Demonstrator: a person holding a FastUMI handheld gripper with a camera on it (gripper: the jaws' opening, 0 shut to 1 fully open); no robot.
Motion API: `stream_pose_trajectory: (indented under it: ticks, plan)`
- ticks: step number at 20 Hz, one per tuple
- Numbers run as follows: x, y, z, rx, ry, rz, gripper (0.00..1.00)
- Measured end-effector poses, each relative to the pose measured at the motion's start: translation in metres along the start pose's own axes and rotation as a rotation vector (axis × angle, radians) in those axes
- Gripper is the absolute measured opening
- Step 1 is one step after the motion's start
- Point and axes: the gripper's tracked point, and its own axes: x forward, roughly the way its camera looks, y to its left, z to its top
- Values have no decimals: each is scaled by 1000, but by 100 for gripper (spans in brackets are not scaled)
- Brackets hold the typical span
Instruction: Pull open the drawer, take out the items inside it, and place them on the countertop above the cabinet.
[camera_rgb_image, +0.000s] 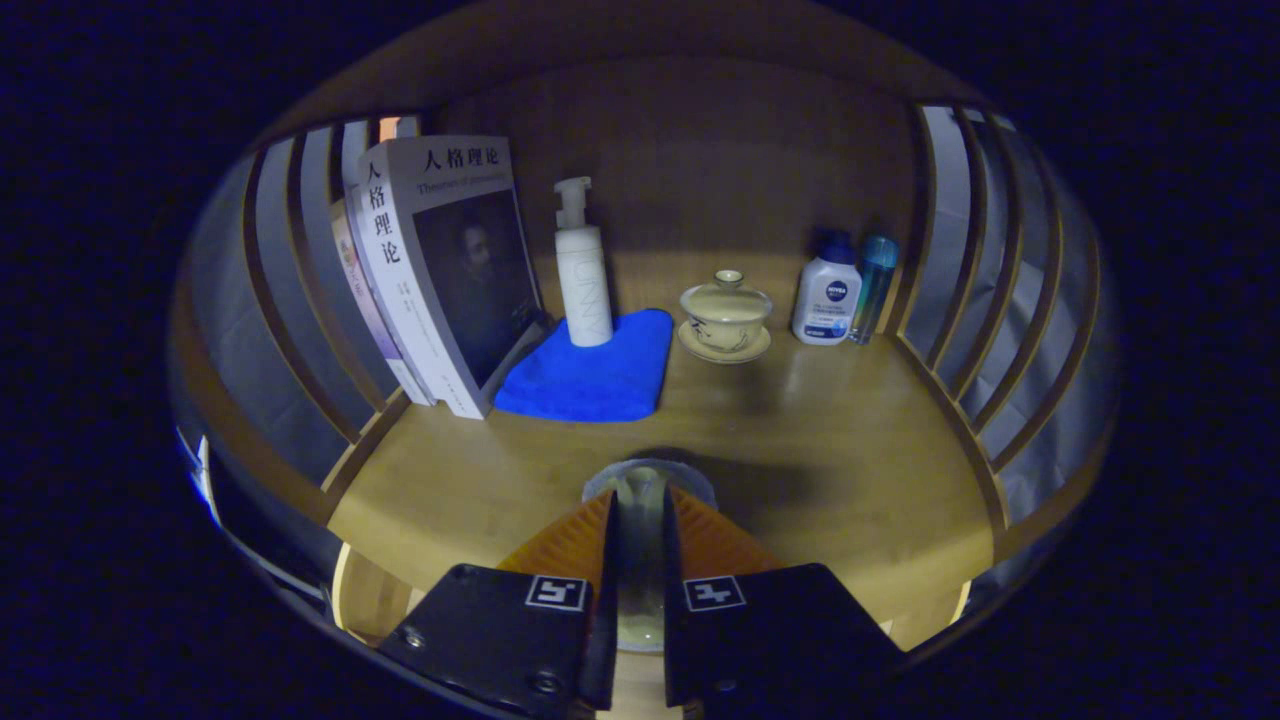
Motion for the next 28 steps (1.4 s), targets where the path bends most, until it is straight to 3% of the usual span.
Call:
stream_pose_trajectory:
  ticks: [2, 3, 7, 15, 21, 22, 25, 28]
  plan:
    - [0, 6, 1, -7, -14, 17, 27]
    - [2, 9, -1, -19, -18, 30, 38]
    - [-1, 13, -1, -35, -42, 41, 64]
    - [-22, -1, 4, 16, -133, 22, 63]
    - [-97, 1, -12, -24, -334, 34, 61]
    - [-116, 3, -16, -34, -376, 37, 64]
    - [-154, 10, -48, -53, -458, 43, 100]
    - [-183, 15, -83, -31, -490, 76, 100]
